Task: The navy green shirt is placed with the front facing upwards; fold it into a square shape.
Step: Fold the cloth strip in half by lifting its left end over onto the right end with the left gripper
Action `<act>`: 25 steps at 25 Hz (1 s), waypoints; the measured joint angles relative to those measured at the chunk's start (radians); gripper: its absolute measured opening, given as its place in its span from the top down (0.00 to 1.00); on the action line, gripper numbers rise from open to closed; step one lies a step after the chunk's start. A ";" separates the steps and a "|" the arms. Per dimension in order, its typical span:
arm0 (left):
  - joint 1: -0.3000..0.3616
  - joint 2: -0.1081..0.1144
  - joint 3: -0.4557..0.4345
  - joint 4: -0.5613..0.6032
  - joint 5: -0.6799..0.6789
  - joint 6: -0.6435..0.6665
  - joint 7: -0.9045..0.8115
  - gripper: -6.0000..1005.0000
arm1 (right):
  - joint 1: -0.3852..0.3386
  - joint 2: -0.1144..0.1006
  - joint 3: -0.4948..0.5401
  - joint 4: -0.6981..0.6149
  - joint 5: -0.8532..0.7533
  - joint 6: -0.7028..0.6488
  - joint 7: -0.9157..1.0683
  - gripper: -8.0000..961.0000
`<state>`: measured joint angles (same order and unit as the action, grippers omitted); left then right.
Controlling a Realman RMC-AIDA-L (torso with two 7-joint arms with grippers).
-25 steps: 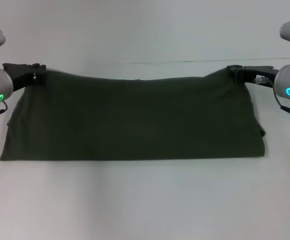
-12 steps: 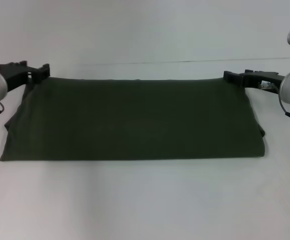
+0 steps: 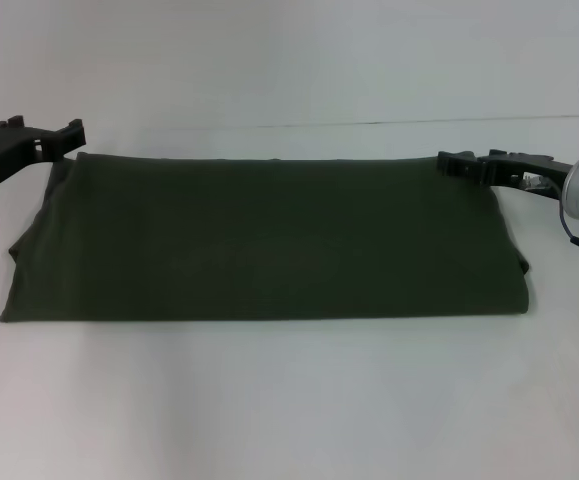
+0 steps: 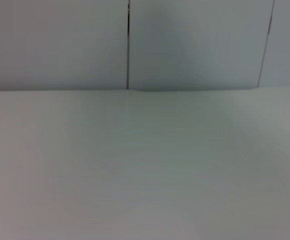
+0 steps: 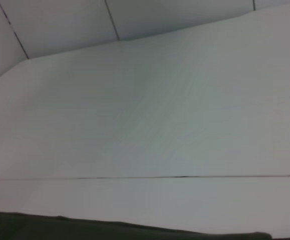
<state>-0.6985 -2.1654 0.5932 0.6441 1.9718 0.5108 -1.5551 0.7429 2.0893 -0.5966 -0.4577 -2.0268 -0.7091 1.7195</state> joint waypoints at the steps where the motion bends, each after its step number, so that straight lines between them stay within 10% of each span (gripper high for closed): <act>1: 0.002 0.003 -0.001 -0.003 -0.015 0.020 0.000 0.19 | -0.002 0.000 0.000 -0.002 0.000 -0.009 0.000 0.05; 13: 0.123 0.105 -0.176 0.037 0.025 0.580 -0.042 0.17 | -0.091 0.000 0.000 -0.034 0.106 -0.255 -0.148 0.04; 25: 0.220 0.111 -0.291 0.201 0.404 0.793 -0.229 0.18 | -0.180 0.001 0.005 -0.030 0.207 -0.396 -0.279 0.04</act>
<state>-0.4788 -2.0542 0.3020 0.8454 2.3757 1.3038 -1.7836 0.5624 2.0903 -0.5919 -0.4878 -1.8195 -1.1051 1.4401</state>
